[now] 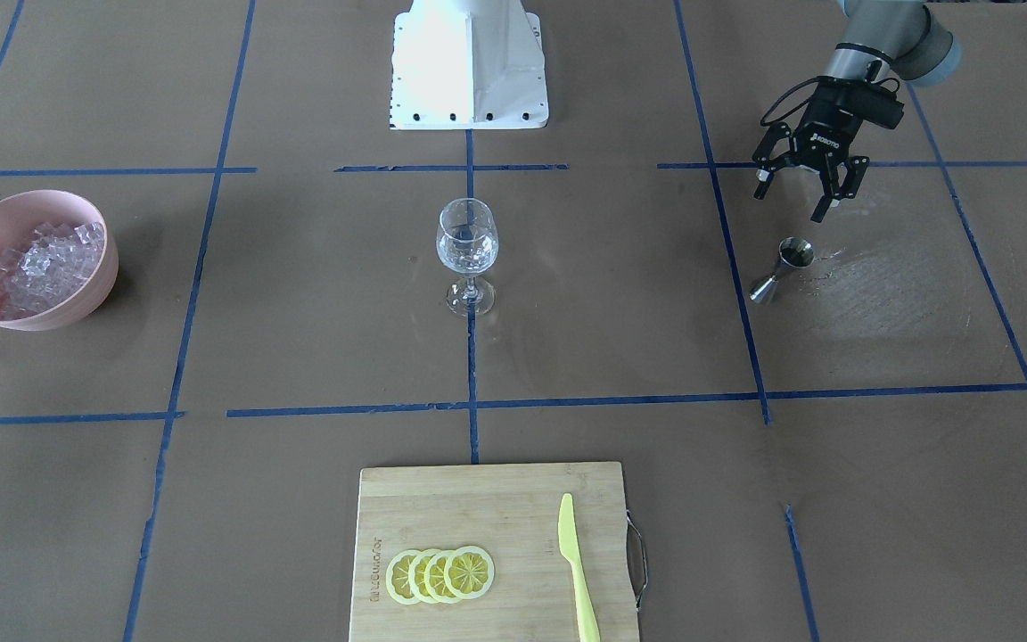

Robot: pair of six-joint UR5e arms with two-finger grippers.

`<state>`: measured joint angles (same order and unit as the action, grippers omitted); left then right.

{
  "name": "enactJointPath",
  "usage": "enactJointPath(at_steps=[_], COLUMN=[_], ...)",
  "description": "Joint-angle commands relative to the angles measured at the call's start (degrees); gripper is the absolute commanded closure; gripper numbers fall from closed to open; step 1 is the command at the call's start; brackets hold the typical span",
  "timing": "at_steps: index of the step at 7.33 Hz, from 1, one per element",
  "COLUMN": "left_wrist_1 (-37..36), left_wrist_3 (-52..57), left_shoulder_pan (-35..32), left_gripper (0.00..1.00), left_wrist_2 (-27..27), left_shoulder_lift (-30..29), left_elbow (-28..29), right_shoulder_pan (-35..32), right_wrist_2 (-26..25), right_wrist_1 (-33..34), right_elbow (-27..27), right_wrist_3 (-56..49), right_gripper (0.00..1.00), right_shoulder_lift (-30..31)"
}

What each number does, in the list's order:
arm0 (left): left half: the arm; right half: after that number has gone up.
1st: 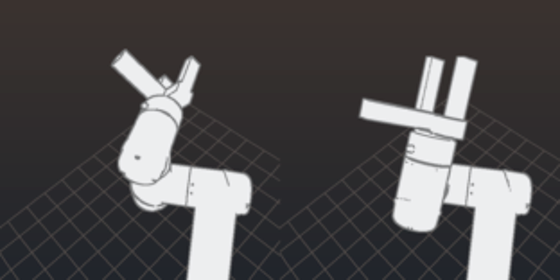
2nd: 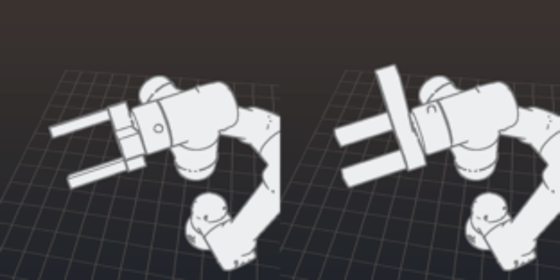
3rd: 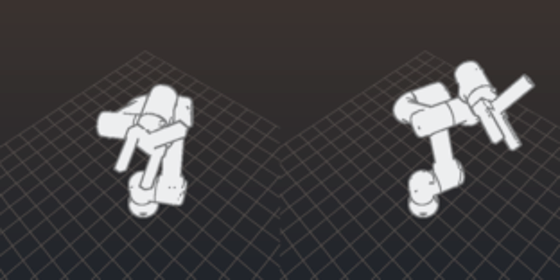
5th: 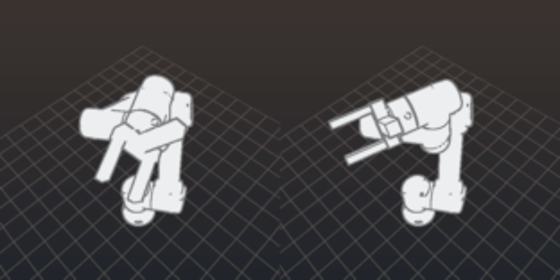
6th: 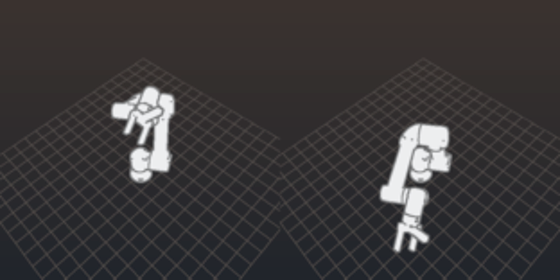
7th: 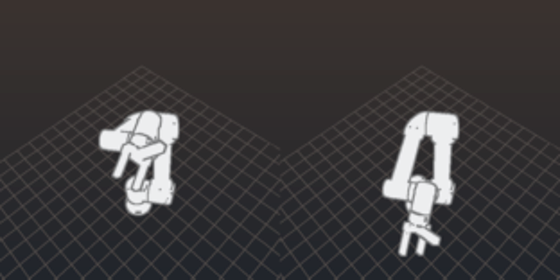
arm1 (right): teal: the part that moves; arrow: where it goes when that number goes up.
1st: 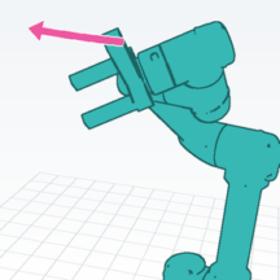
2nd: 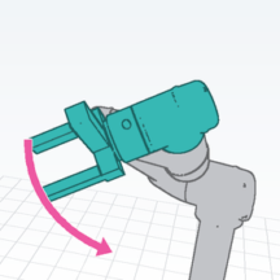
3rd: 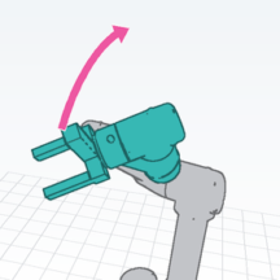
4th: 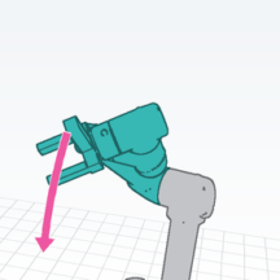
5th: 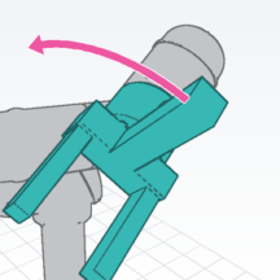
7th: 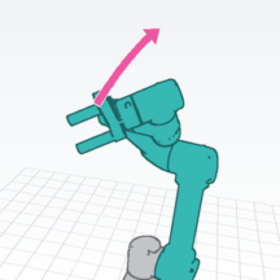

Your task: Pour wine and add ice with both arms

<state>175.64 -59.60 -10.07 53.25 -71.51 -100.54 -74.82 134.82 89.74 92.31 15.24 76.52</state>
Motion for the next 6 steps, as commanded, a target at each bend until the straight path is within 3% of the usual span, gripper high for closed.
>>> enactJointPath(at_steps=[1,3,6], left_wrist_1=[-0.65,-0.65,-0.65], left_wrist_3=[0.01,0.36,1.58], left_shoulder_pan=[3.28,4.09,4.27], left_gripper=[0.02,0.01,0.01], left_wrist_2=[-12.31,-20.08,-25.81], left_shoulder_lift=[-5.28,-7.23,-14.5], left_elbow=[4.98,7.37,14.04], right_shoulder_pan=[-0.06,0.03,0.03], right_wrist_2=[-0.26,-0.26,-0.26], right_wrist_1=[0.0,0.0,-0.09], right_elbow=[-0.2,-0.03,-0.2], right_wrist_3=[-0.21,-0.21,-0.12], right_gripper=[0.0,0.0,0.0], right_shoulder_lift=[0.12,0.21,0.39])
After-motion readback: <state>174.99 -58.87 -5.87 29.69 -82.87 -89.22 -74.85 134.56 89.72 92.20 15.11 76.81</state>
